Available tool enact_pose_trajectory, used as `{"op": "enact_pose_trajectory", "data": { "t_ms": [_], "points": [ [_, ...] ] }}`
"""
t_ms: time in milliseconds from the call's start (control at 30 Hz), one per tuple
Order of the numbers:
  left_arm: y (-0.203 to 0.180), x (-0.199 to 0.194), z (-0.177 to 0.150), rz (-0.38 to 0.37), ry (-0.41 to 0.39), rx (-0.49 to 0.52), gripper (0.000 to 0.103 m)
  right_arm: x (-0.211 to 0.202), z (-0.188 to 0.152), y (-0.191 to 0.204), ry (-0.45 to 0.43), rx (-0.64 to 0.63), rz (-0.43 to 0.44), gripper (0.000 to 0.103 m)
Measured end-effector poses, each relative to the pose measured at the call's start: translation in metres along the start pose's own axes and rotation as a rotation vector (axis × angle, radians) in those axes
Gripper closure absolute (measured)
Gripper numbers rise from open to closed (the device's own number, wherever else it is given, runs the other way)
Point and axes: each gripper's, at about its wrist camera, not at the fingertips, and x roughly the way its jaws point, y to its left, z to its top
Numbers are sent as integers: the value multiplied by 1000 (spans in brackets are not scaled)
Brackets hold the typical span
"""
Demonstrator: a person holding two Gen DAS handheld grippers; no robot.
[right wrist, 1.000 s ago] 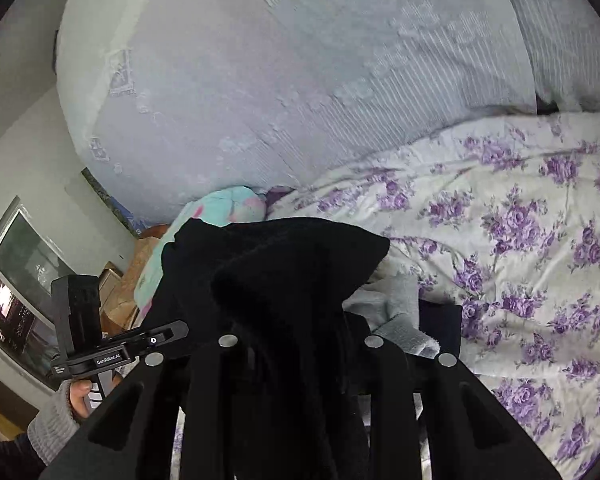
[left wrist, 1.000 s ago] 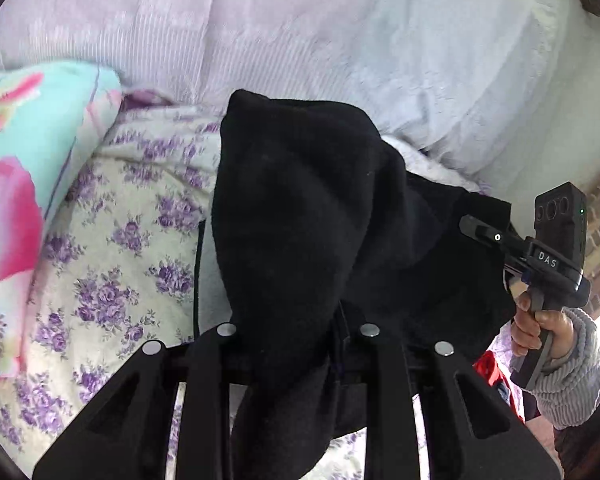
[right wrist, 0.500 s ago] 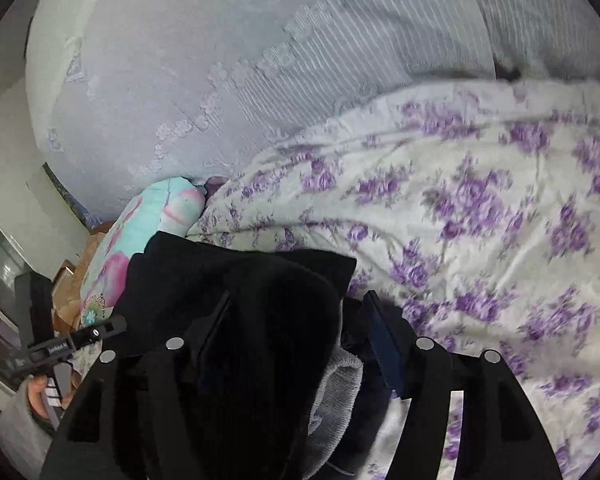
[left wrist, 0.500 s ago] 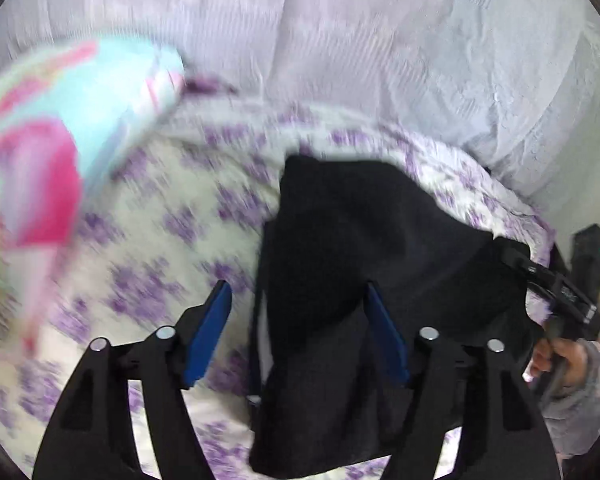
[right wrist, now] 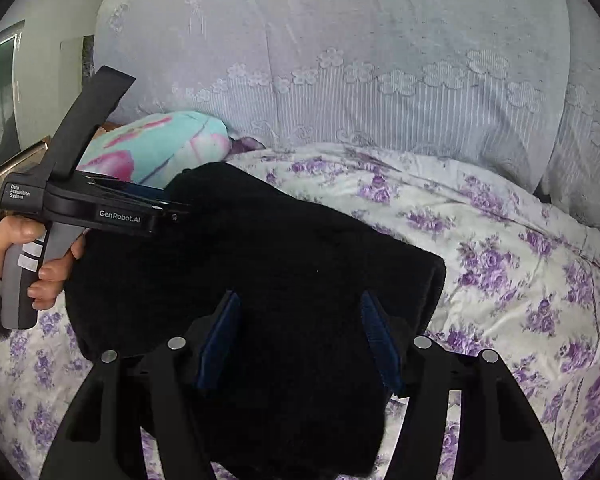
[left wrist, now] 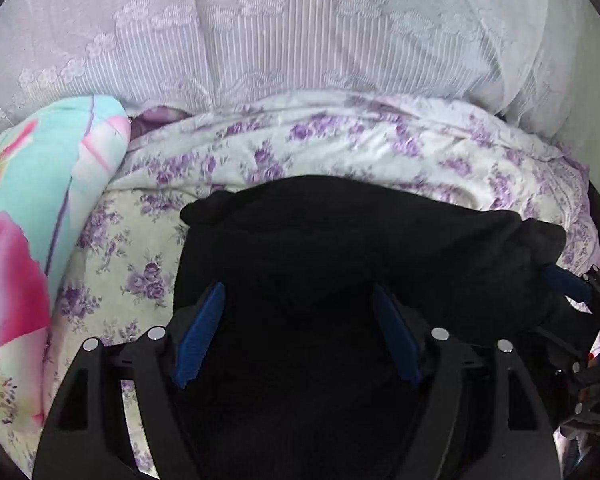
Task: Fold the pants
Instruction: 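Carry the pants with the left gripper onto the grey clothes stack, then open the left gripper and release the pants on the stack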
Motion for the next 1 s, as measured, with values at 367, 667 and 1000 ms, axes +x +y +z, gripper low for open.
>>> {"op": "enact_pose_trajectory", "data": {
  "t_ms": [367,667,1000],
  "points": [
    [19,18,-10,-6,21,-144,8,19,-16,-5,5,92,0,38],
    [-24,-125,-27,257,-179,45,5,-104,9,-17,-148,202,3,25],
    [-78,-260,-87,315,-204,3,5,-235,-66,27,-175,281,-11,15]
  ]
}}
